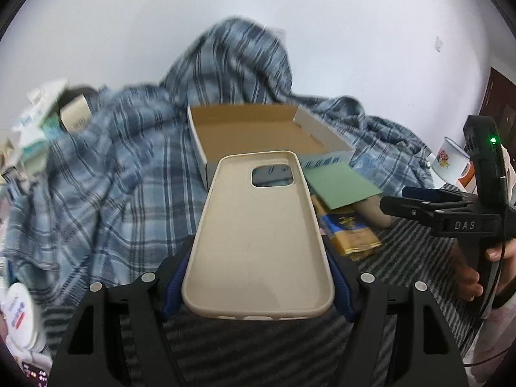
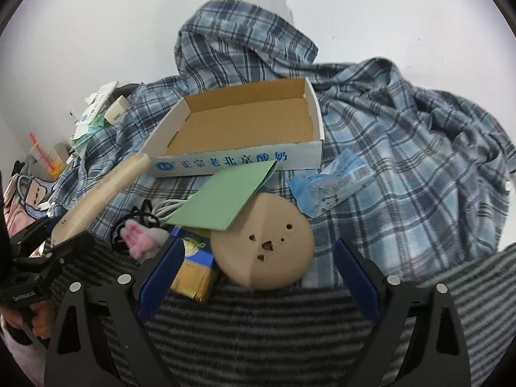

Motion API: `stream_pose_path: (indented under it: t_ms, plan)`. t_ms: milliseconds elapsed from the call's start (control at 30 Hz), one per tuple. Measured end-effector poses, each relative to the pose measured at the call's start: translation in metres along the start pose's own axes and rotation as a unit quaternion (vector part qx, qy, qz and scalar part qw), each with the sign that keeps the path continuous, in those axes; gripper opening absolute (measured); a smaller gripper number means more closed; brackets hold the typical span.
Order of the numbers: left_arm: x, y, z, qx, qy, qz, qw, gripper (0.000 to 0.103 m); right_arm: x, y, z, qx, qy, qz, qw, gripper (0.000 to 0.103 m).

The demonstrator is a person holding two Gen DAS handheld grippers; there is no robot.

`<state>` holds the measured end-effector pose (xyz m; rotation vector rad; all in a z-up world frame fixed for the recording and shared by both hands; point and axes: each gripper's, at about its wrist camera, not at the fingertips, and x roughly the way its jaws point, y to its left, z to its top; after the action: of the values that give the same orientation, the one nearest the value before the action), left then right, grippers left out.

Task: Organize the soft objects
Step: 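Lift the phone case with the left tool while the right tool grasps the gold cigarette pack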

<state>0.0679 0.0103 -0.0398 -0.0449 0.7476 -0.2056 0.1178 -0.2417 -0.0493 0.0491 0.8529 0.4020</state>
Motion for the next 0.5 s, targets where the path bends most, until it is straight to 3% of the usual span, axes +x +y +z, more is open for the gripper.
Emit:
stream_pose_path:
  t_ms: [200,300,500]
  plan:
    - [-0.033,-0.019,-0.014,0.018,-0.044,0.039,0.9981,0.075,-0.024,0.006,-0.006,-0.021,-0.021,-0.019,0.999,0.093]
    - [-0.043,-0.023,-0.017,0.009,-0.047,0.026,0.9985,0.075,-0.03,0.009,-0.009,-0.026,-0.028,-0.031,0.999,0.093]
    - [-0.043,-0.028,-0.01,0.002,-0.091,0.047,0.9947,0.075,-0.031,0.021,-0.013,-0.025,-0.039,-0.051,0.998,0.093]
